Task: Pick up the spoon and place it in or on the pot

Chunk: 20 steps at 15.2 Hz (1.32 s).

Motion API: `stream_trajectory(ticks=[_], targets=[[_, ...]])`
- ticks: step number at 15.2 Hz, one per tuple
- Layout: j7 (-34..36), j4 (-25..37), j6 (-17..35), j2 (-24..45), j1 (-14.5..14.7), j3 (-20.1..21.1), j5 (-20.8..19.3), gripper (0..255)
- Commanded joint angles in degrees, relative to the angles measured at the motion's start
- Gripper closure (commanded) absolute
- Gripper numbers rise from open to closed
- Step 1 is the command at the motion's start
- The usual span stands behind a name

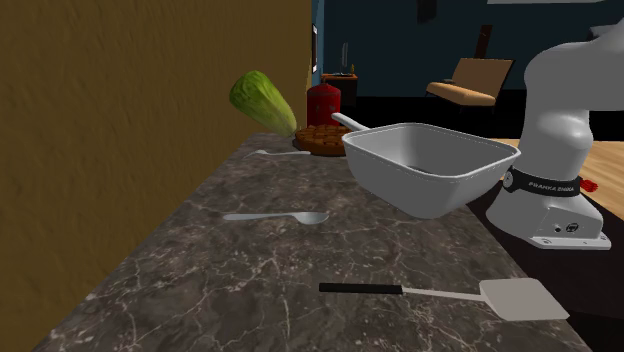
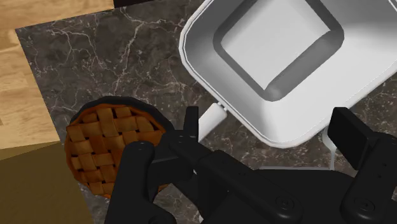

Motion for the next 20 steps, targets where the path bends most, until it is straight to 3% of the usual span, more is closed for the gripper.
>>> stream_trajectory(ticks=[1,10,20], targets=[[0.0,0.0,0.0,0.0,0.0,0.0,0.0,0],[1.33,-1.86,15.06,13.68,2.52,2.67,4.01,0],[2.0,3.13,28.97,32.82,5.15,5.73,7.2,0]])
